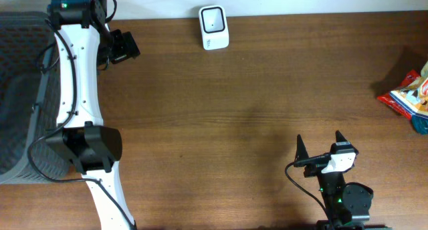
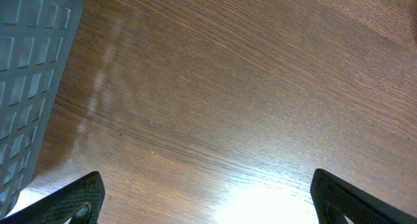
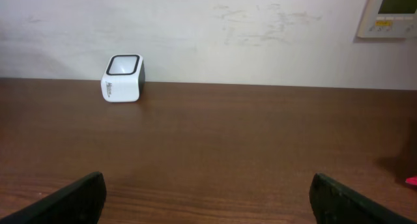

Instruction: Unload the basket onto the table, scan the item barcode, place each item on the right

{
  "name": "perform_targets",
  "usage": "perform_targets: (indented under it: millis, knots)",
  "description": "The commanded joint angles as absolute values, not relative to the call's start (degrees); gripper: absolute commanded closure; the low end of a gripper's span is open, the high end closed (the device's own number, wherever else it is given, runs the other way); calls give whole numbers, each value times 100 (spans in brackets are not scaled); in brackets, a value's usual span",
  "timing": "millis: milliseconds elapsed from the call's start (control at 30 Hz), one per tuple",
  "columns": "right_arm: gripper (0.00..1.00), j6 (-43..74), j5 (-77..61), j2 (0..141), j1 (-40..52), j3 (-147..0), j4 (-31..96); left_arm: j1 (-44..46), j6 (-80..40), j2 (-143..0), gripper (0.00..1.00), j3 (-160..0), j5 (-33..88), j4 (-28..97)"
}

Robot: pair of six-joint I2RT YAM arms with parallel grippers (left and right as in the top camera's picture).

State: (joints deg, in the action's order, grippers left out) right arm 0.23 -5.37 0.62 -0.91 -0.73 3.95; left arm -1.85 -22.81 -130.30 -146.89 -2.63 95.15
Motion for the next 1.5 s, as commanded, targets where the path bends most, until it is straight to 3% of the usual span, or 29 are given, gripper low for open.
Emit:
perform_targets:
  millis: [0,167,267,333,533,667,733,900,1233,1367,1467]
  knots:
    - [1,86,-445,21,-38,-32,419,-202,-2246,-13039,1,-14704,-327,9675]
    - [1,86,-445,21,-38,-32,419,49,-2226,-12510,1,-14709,-154,9618]
    - [1,86,-445,21,-38,-32,419,672,-2222,-11778,1,-14416,-1094,9345]
    - [1,86,-445,21,-38,-32,419,978,-2217,-10895,1,-13275,-1597,8912]
    - [1,86,-445,21,-38,-32,419,1011,-1313,-7673,1,-7926,-928,5636]
    - [1,86,-445,21,-38,-32,419,1007,-1313,-4611,1,-4965,-996,4226]
    - [1,86,-445,21,-38,-32,419,1007,-1315,-3122,1,-4064,-1179,4268]
    - [1,86,-445,21,-38,-32,419,674,-1315,-1343,1,-2915,-1175,3789]
    - [1,86,-445,21,-38,-32,419,237,-1310,-23,1,-172,-1116,-211]
    - [1,86,-445,21,-38,-32,419,239,126,-27,1,-49,-834,8]
    - [1,86,-445,21,-38,-32,419,239,270,-27,1,-49,-746,408]
